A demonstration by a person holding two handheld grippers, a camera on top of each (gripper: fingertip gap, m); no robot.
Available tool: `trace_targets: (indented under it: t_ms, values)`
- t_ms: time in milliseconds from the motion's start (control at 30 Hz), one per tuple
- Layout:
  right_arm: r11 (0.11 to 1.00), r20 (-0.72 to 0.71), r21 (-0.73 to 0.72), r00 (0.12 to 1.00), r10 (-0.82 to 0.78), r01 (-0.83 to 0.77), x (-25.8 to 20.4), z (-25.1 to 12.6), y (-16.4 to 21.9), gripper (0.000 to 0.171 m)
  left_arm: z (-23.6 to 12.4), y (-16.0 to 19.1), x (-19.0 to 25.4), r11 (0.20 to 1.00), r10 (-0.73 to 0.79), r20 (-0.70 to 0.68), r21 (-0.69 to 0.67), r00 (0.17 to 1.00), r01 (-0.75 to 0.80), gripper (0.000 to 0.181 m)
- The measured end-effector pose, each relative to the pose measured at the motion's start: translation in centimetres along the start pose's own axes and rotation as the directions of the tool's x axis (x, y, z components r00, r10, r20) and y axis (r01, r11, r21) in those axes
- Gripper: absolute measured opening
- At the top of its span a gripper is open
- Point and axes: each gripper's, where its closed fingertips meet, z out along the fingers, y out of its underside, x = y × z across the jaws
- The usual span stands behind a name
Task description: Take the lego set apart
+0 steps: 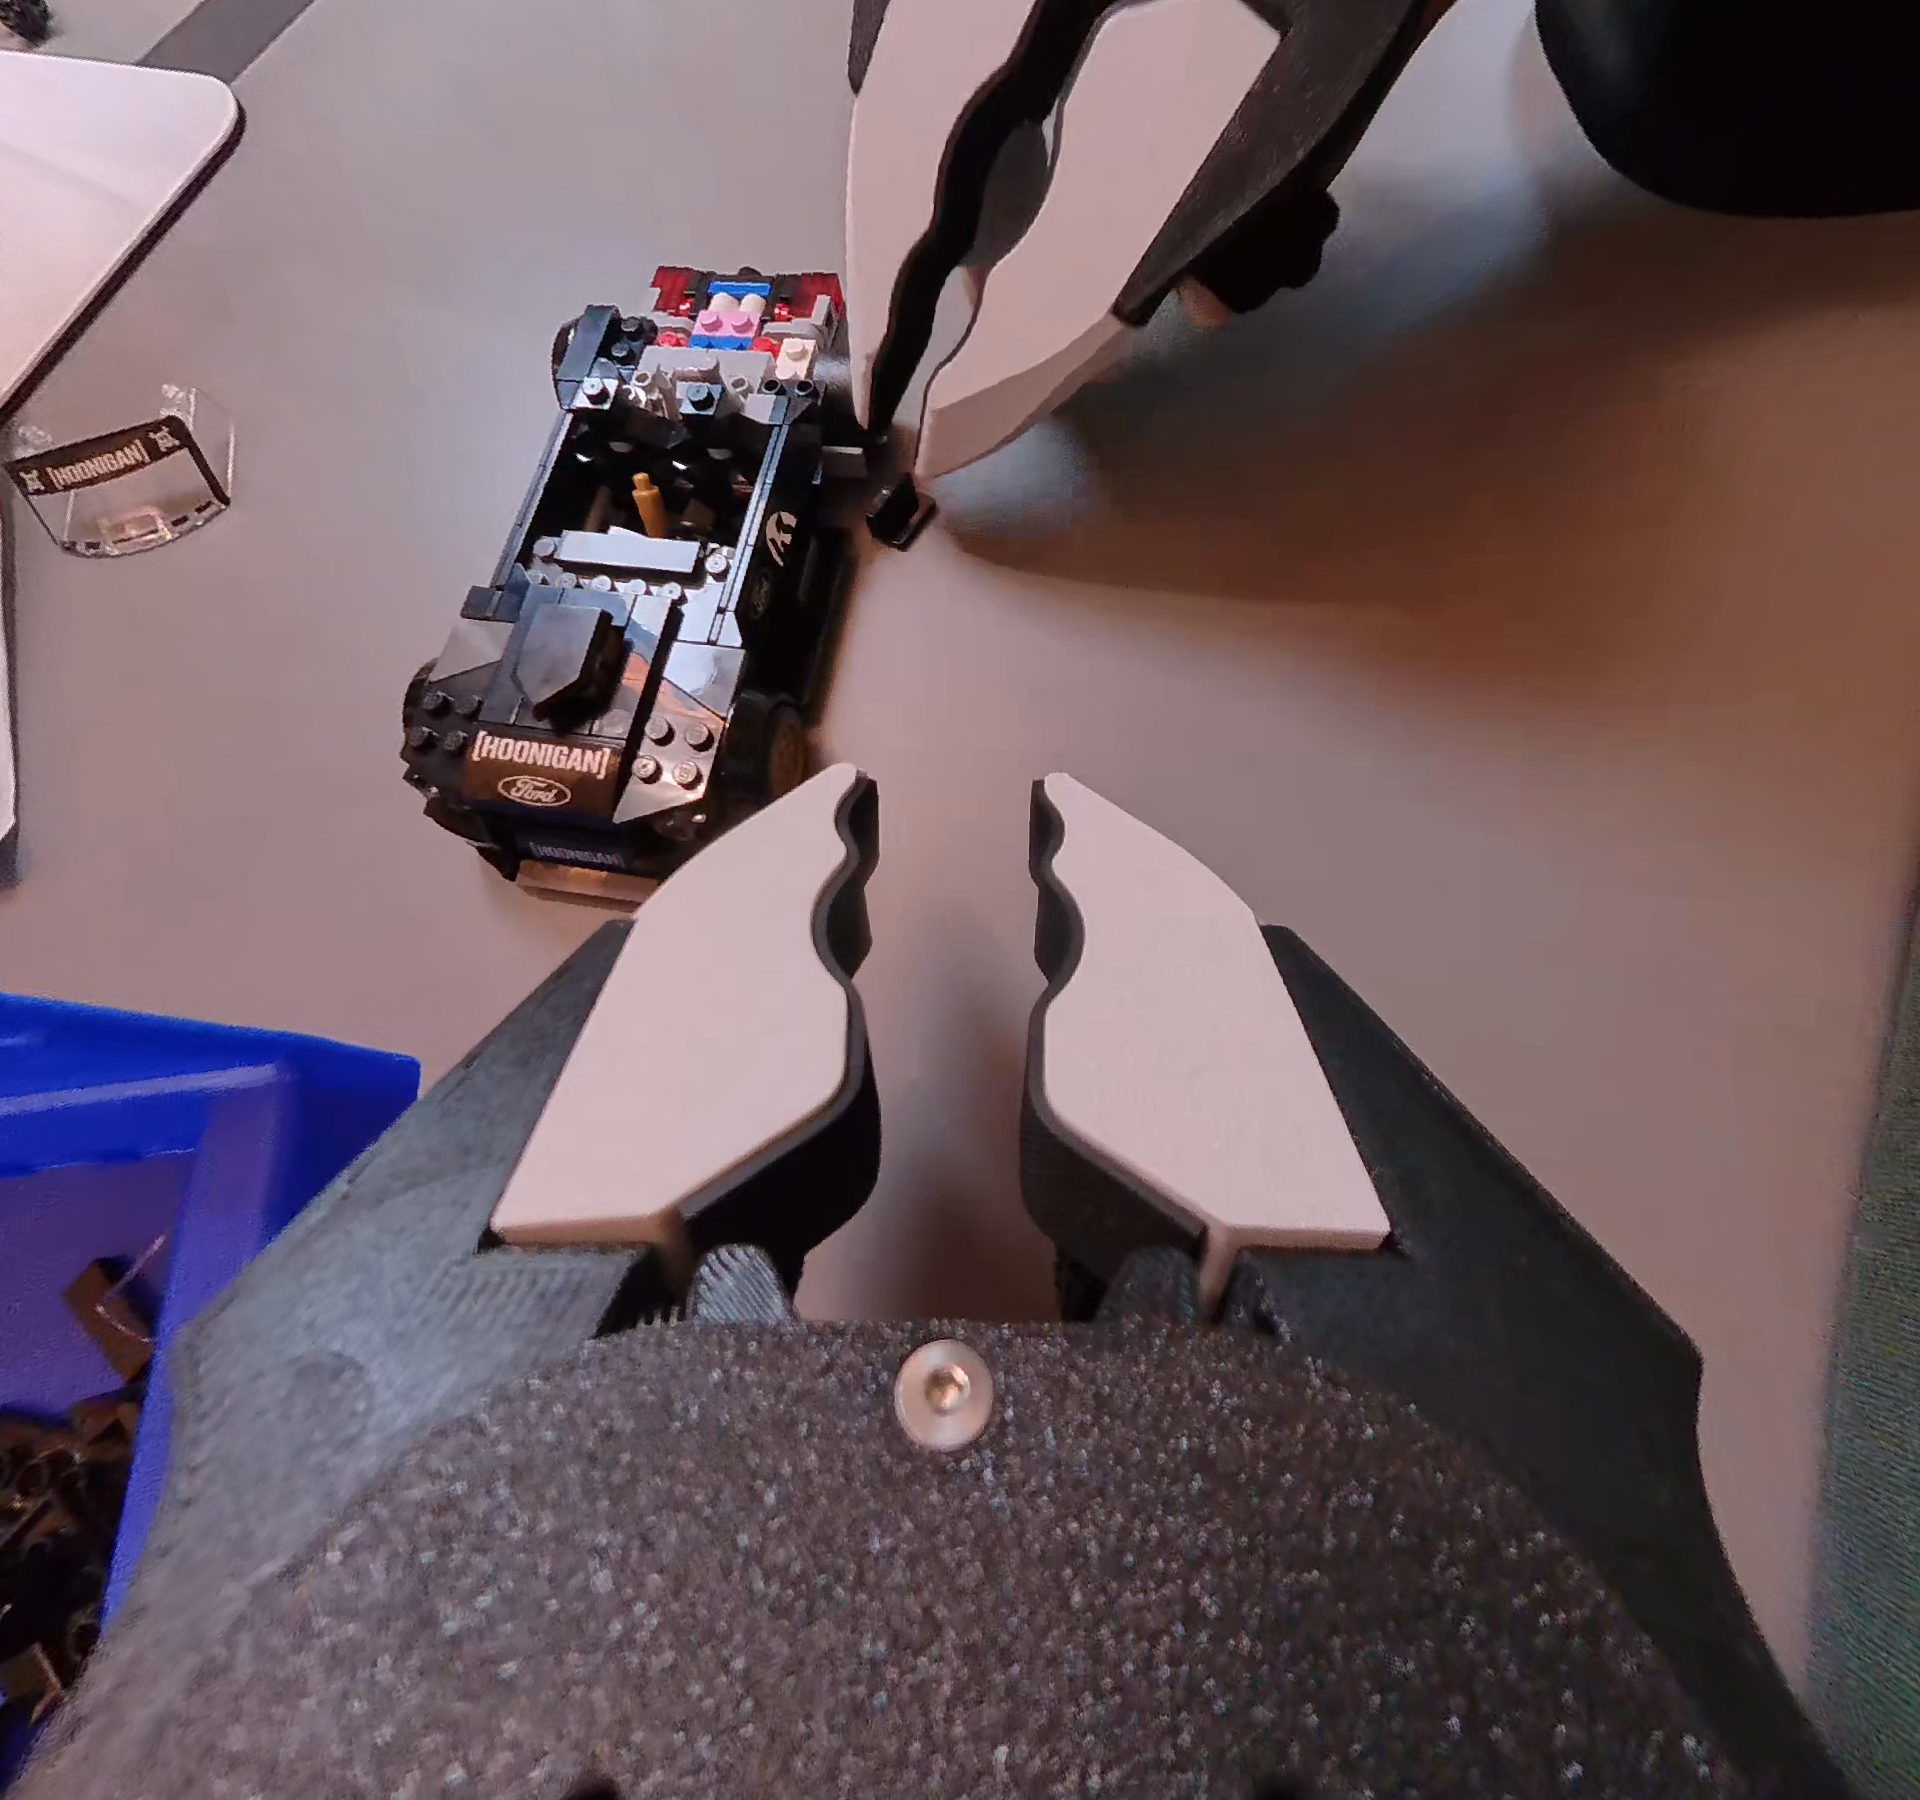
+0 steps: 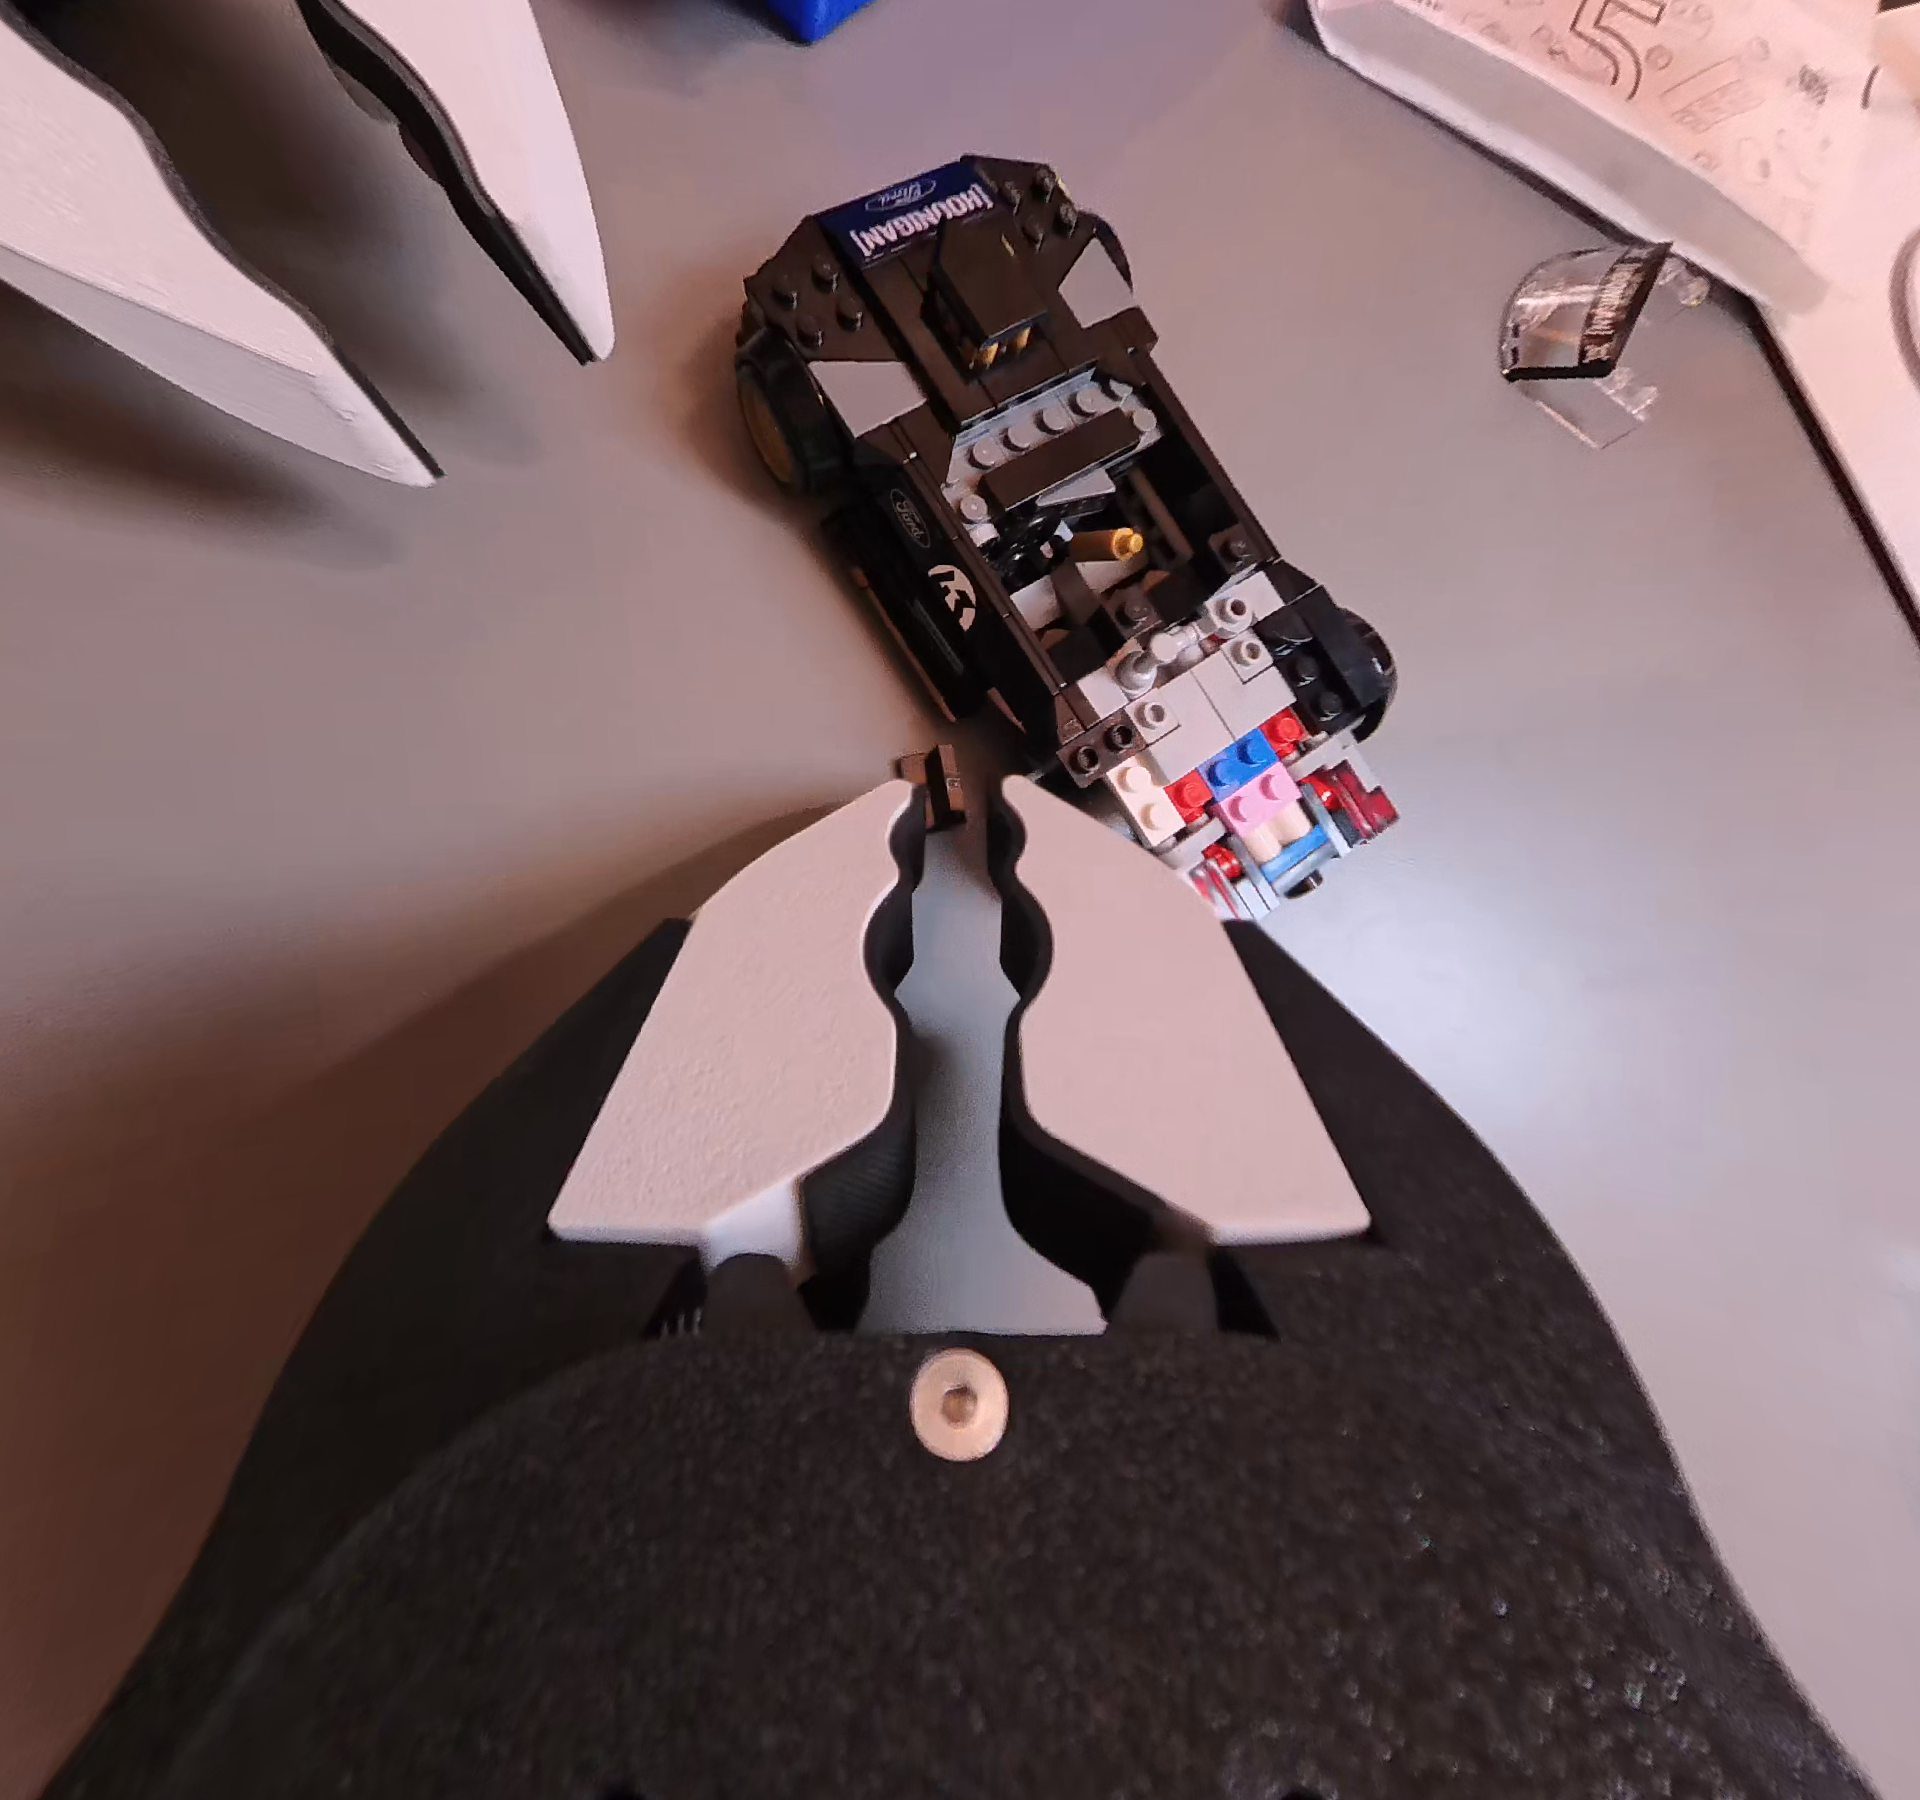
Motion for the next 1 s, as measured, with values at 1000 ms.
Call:
trace_targets:
  t_ms: [1000]
  values:
    - [0.999, 0.121, 0.023, 0.992, 0.023, -0.026, -0.9, 0.1, 0.6, 0.003, 0.6, 0.2, 0.1, 1.000, 0.002, -0.004, -0.023, 1.000, -0.002, 0.027]
